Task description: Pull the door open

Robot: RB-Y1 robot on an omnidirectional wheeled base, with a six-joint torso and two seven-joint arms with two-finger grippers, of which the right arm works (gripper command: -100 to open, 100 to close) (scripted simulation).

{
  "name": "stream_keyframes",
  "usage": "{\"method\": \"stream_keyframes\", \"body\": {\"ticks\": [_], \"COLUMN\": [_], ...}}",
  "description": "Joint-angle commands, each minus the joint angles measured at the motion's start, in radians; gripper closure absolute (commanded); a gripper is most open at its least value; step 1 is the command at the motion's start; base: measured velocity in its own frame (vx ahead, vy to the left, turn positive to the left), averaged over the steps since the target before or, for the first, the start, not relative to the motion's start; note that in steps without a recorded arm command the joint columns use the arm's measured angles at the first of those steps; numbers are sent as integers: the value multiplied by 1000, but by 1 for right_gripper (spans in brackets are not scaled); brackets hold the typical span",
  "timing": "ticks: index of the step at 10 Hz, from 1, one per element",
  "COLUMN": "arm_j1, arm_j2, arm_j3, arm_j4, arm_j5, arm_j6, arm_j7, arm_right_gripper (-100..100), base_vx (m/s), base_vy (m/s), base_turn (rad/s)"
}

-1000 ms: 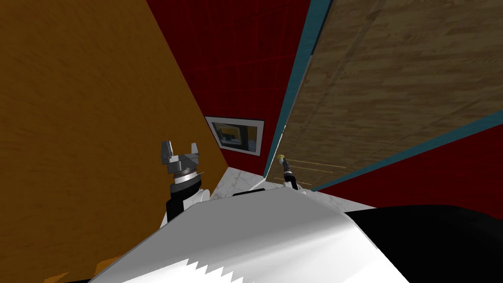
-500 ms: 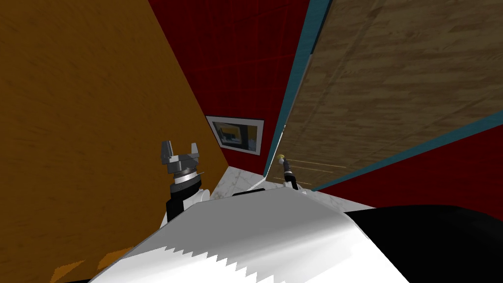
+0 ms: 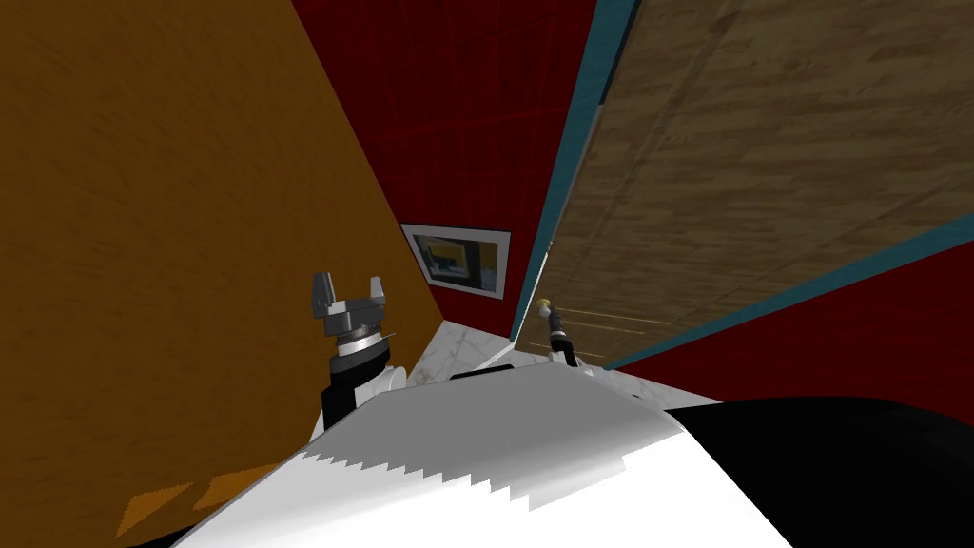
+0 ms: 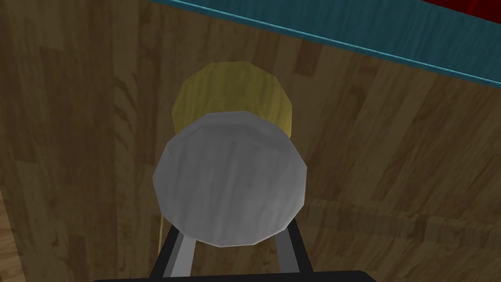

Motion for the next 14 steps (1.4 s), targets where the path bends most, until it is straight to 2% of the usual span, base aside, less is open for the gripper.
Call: {"method": "stream_keyframes", "body": {"ticks": [1, 2, 3, 5, 8, 9, 14], "arm_j1": [-2, -3, -3, -6, -6, -8, -12], "arm_j2": [16, 14, 14, 10, 10, 9, 3], "arm_j3": [16, 21, 21, 32, 32, 37, 52], "arm_j4": [-6, -5, -5, -1, -1, 1, 7], "arm_j5": [0, -7, -7, -23, -23, -31, -55], "arm_j6": [5, 5, 5, 4, 4, 4, 2], "arm_j7": [-39, -76, -81, -154, -165, -207, -326], "arm_right_gripper": [100, 100, 100, 100, 100, 100, 100], "base_vx": [-33, -29, -26, -40, -15, -18, -32], "base_vy": [-10, -4, -2, -7, 0, -3, -9], "base_turn": [17, 28, 14, 33, 6, 29, 27]}}
